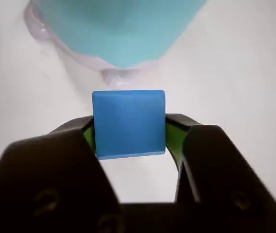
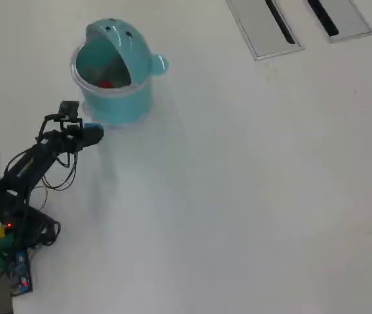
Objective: Grasp RGB lego blocks and put them in the bin one by one.
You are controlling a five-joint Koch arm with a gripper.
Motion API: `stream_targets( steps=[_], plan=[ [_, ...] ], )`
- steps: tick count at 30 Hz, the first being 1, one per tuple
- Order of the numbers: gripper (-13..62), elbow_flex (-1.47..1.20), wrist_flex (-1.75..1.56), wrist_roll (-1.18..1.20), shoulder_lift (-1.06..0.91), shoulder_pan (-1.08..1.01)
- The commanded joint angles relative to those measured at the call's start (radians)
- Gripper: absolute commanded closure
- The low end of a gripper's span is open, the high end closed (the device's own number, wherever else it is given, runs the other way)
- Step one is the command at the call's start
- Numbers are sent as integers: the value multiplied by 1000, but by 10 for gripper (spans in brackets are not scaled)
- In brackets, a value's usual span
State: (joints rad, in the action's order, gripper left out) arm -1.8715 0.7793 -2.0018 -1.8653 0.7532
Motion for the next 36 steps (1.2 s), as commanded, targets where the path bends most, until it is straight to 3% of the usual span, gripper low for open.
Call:
stream_targets(
  steps=[1, 4, 10, 21, 36],
  plan=[
    [346, 130, -5, 5, -69, 20],
    [346, 207, 3, 5, -98, 52],
    [346, 666, 97, 5, -3, 156],
    [346, 942, 67, 5, 206, 299],
    [345, 1390, 64, -11, 546, 328]
  ],
)
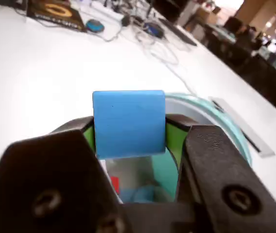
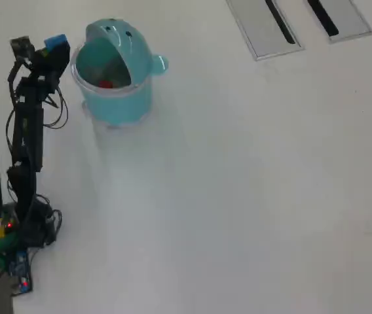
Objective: Grasp RGB lego blocks and put them in the bin one by one.
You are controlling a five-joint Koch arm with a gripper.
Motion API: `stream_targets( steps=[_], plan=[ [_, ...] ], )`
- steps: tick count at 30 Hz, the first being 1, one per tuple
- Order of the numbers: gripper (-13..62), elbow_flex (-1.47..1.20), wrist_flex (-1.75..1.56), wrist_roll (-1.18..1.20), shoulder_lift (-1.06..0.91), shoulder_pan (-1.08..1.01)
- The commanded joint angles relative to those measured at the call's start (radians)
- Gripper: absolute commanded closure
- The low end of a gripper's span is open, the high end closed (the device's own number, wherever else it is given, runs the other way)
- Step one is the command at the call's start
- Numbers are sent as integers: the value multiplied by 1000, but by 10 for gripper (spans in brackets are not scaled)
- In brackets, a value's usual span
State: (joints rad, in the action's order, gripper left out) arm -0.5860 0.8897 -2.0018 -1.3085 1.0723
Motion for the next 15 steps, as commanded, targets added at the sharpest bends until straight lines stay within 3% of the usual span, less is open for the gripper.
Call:
stream_targets(
  steps=[1, 8, 15],
  plan=[
    [345, 110, -57, -11, 6, 9],
    [345, 123, -129, -12, 75, -8],
    [341, 383, -67, -12, 259, -38]
  ],
)
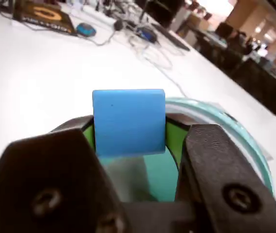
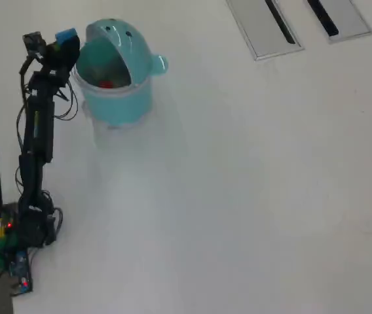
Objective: Grasp RGB lego blocks and put them in the bin one by one.
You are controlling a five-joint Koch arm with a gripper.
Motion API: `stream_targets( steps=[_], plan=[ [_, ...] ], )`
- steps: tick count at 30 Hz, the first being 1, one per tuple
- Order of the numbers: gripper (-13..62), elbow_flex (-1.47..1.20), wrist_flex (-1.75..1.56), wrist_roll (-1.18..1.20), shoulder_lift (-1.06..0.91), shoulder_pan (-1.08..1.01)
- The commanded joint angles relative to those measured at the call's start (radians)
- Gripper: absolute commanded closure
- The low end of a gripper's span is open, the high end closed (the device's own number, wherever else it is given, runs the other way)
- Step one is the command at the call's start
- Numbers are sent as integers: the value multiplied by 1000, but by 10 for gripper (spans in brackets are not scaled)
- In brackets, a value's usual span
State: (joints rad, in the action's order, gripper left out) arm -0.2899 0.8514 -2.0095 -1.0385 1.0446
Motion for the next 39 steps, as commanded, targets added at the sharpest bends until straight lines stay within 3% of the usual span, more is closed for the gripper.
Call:
stream_targets(
  steps=[1, 9, 15, 20, 26, 30, 39],
  plan=[
    [333, 115, -20, -5, 14, -11],
    [323, 150, -8, -6, 55, -12],
    [238, 222, 37, -9, 103, -18],
    [209, 224, 48, -11, 103, -18],
    [207, 255, 75, -8, 97, -15],
    [207, 497, 267, -5, 175, -31],
    [195, 495, 364, 66, 109, -21]
  ],
)
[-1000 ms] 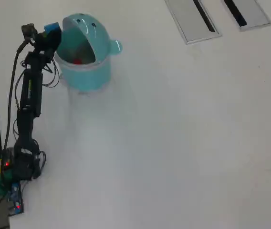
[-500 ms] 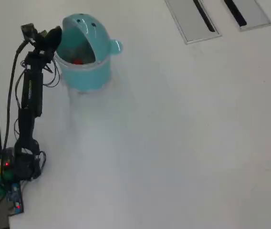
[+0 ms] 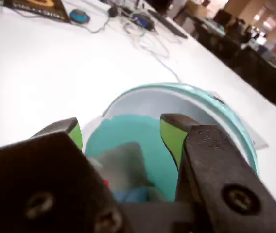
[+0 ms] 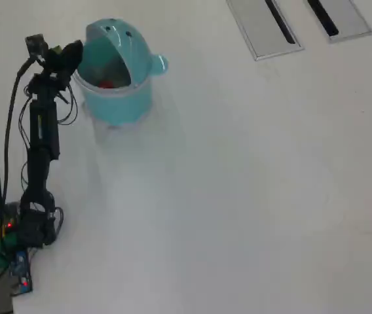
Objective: Grasp RGB lego blocks and put them in the bin one by one.
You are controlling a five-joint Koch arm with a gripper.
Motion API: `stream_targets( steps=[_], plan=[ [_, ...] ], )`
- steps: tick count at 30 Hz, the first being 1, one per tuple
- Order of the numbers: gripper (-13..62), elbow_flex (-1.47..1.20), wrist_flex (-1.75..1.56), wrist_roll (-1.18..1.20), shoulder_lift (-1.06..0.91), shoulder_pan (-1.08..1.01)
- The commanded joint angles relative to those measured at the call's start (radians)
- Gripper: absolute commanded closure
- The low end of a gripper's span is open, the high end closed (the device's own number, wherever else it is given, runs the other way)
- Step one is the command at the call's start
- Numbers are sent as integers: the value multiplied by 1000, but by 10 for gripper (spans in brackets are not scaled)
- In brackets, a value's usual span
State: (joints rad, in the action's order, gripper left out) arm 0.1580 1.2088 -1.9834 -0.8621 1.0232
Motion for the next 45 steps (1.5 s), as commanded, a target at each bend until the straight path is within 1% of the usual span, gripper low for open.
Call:
stream_targets(
  steps=[1, 6, 18, 24, 36, 45],
  plan=[
    [194, 48, 18, 61, -74, 2],
    [195, 48, 80, 141, -107, 15],
    [196, 46, 307, 117, -212, -15],
    [196, 11, 353, 100, -268, -37],
    [196, -287, 353, 94, -495, -46],
    [196, -591, 353, 95, -727, -60]
  ],
)
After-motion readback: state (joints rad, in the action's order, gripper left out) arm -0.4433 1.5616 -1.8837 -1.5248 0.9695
